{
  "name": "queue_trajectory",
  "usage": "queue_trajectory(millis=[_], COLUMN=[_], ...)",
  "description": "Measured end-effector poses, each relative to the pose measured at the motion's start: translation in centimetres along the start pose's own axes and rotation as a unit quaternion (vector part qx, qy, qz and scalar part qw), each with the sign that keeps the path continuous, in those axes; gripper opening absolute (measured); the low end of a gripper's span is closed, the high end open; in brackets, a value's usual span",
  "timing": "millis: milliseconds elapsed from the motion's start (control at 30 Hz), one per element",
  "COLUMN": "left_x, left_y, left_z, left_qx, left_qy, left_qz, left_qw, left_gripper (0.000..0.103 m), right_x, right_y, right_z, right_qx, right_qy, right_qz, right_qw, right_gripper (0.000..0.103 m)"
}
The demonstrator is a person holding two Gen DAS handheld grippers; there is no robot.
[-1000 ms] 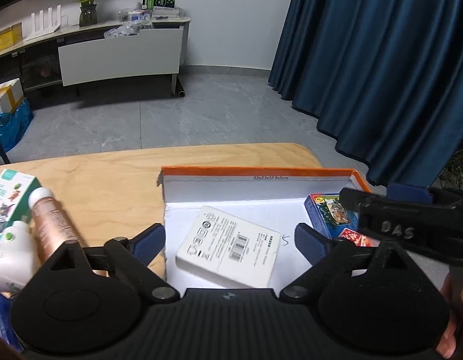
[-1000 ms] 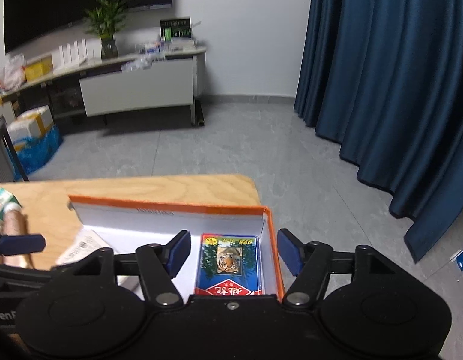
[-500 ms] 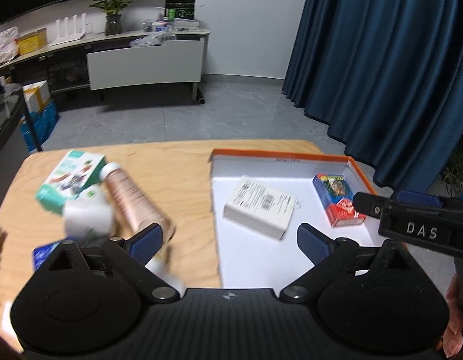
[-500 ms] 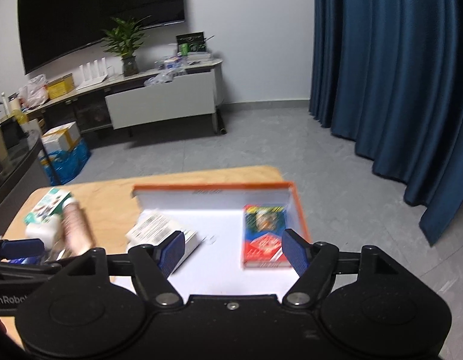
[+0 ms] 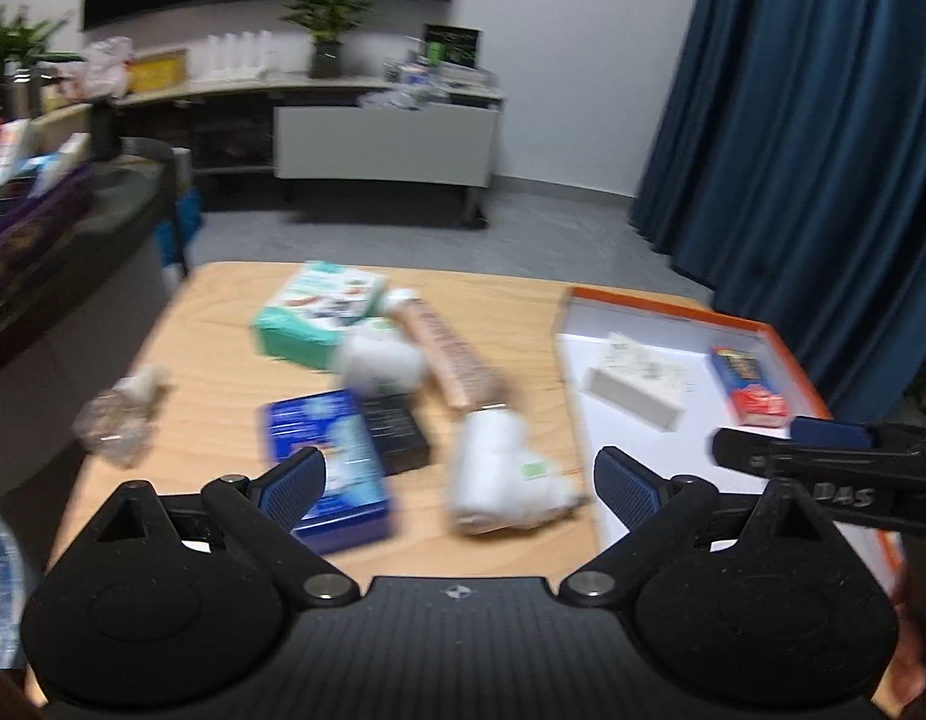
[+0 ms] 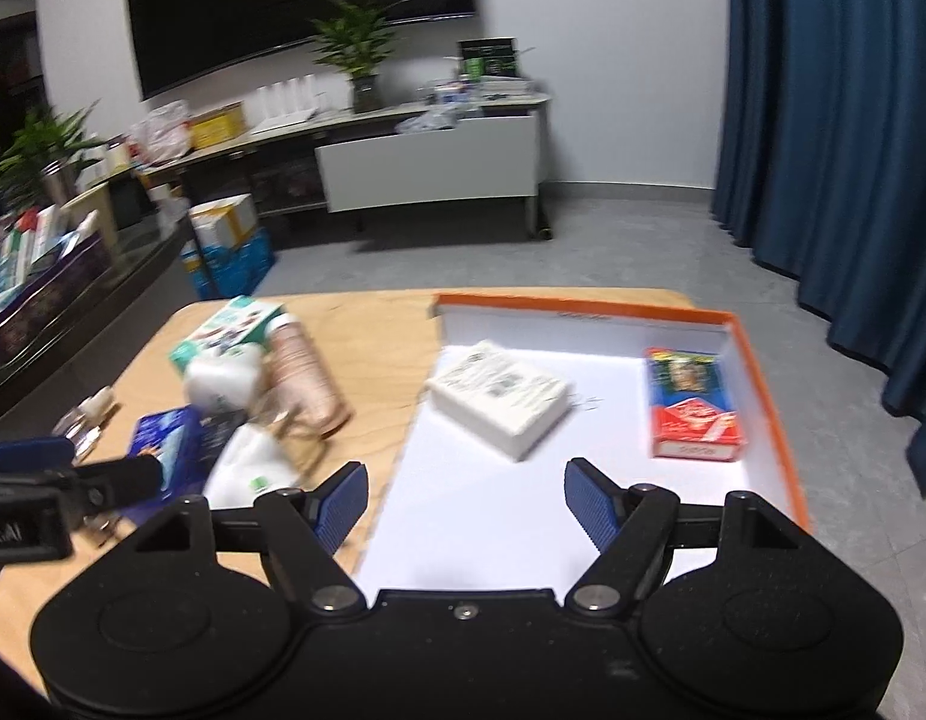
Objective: Organize rigid objects
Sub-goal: 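Open left gripper dropping white box in tray while right gripper releases card box, then grasp the white charger cube with the left gripper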
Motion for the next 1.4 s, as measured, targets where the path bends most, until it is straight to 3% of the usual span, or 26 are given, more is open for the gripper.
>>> queue_trajectory(millis=[267,533,600,733,833,867,1133,1167,1400], left_x=[-7.3,-9.4,-9.5,-9.5,-9.2,-9.1,-9.5,-9.6,-9.7], left_y=[0.1,2.8,3.4,4.0,3.6,3.5,2.0,1.8,0.6], left_z=[-3.7,-4.4,-4.5,-5.0,-5.1,-5.1,-4.9,-4.8,-4.5], left_qx=[-0.027,-0.032,-0.036,-0.037,-0.023,-0.02,-0.013,-0.013,-0.003], left_qy=[-0.035,-0.005,0.006,0.025,0.041,0.044,0.016,0.012,-0.005], left_qz=[0.06,0.084,0.081,0.073,0.06,0.061,0.042,0.039,0.021], left_qw=[0.9972,0.996,0.9961,0.9963,0.9971,0.997,0.9989,0.9991,0.9998], left_gripper=[0.102,0.101,0.091,0.083,0.061,0.059,0.059,0.059,0.059], right_x=[-3.0,-4.3,-4.4,-4.8,-5.3,-5.5,-8.6,-9.1,-11.6], right_y=[0.6,1.0,1.1,1.4,2.0,2.3,5.3,5.8,9.9], right_z=[-1.6,-2.0,-2.0,-1.9,-1.9,-1.9,-1.7,-1.5,-1.2], right_qx=[-0.017,-0.023,-0.025,-0.029,-0.035,-0.037,-0.055,-0.056,-0.07], right_qy=[-0.027,-0.039,-0.04,-0.042,-0.043,-0.043,-0.071,-0.08,-0.189], right_qz=[0.036,0.042,0.045,0.05,0.056,0.06,0.092,0.092,0.071], right_qw=[0.999,0.998,0.998,0.997,0.997,0.997,0.992,0.991,0.977], right_gripper=[0.088,0.089,0.089,0.089,0.089,0.089,0.092,0.096,0.097])
Point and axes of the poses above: each gripper's, at about its wrist camera, not at the fingertips, and y roughly the way its jaws point, x to its right, z to its top, the point moved 3 cm from there along y, roughly the way its jaws point, and after that the axes turned 1 degree about y, right-handed, at the moved point
